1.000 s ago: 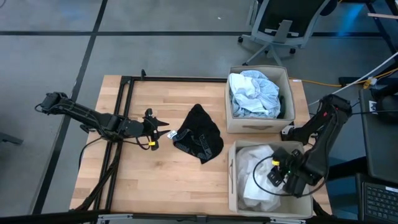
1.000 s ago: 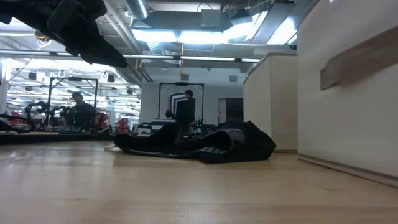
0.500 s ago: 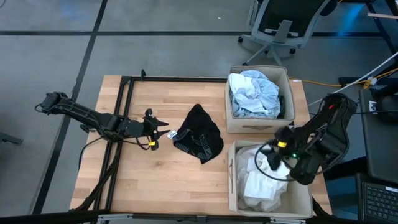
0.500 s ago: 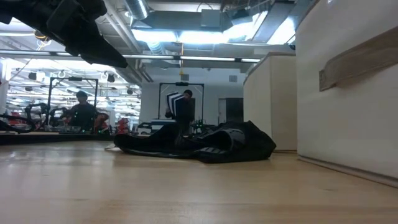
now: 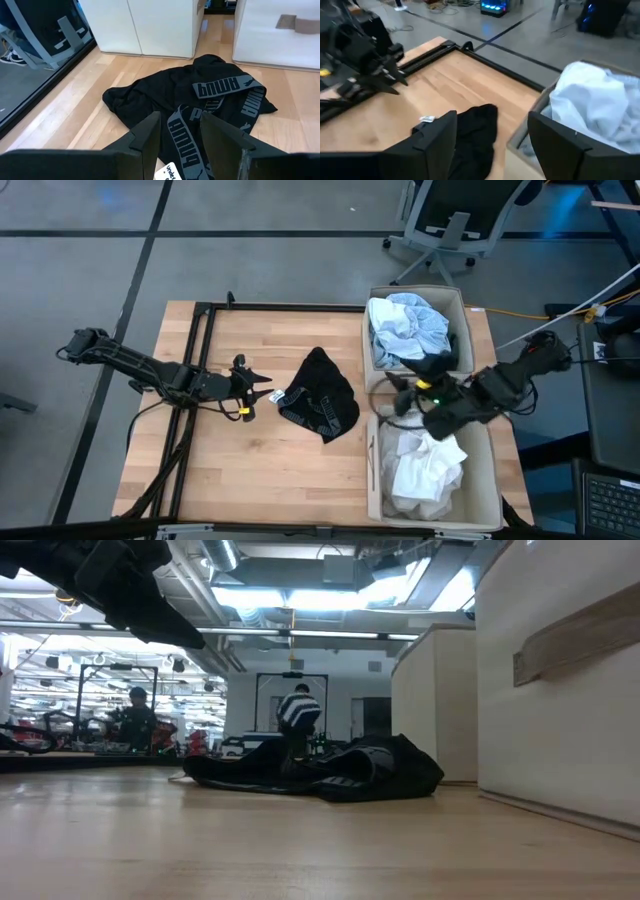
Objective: Sort clothes
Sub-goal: Put the black underwear into the bottom bin
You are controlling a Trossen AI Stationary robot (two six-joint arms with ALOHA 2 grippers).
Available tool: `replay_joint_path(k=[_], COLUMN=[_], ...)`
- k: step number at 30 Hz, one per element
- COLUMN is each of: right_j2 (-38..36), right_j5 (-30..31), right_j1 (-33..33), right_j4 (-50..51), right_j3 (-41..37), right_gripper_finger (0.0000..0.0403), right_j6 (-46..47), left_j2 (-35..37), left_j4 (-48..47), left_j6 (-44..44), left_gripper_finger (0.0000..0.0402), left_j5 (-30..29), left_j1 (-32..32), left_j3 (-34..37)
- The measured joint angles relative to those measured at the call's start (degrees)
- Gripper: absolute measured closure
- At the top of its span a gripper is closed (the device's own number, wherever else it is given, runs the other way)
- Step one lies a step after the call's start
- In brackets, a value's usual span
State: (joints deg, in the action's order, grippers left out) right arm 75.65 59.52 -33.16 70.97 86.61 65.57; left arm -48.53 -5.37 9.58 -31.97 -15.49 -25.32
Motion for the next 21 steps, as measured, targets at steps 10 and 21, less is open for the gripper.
replay_joint_path(k=[10,21], right_j2=[9.92,22.58], right_j5=[-16.24,-39.78], right_j1=[14.03,24.47], right_j4=[-20.54,-30.38], right_j3=[-0.04,-0.04], right_gripper_finger=[0.0159,0.0116], right_j6=[-29.70,-38.02], left_j2=[0.00,0.00], left_j4=[-0.01,-0.53], left_j6=[-0.89,-0.76], left_gripper_finger=[0.0270,0.0270], left_j5=[0.02,3.23], left_j1=[0.00,0.00], left_j3=[0.00,0.00])
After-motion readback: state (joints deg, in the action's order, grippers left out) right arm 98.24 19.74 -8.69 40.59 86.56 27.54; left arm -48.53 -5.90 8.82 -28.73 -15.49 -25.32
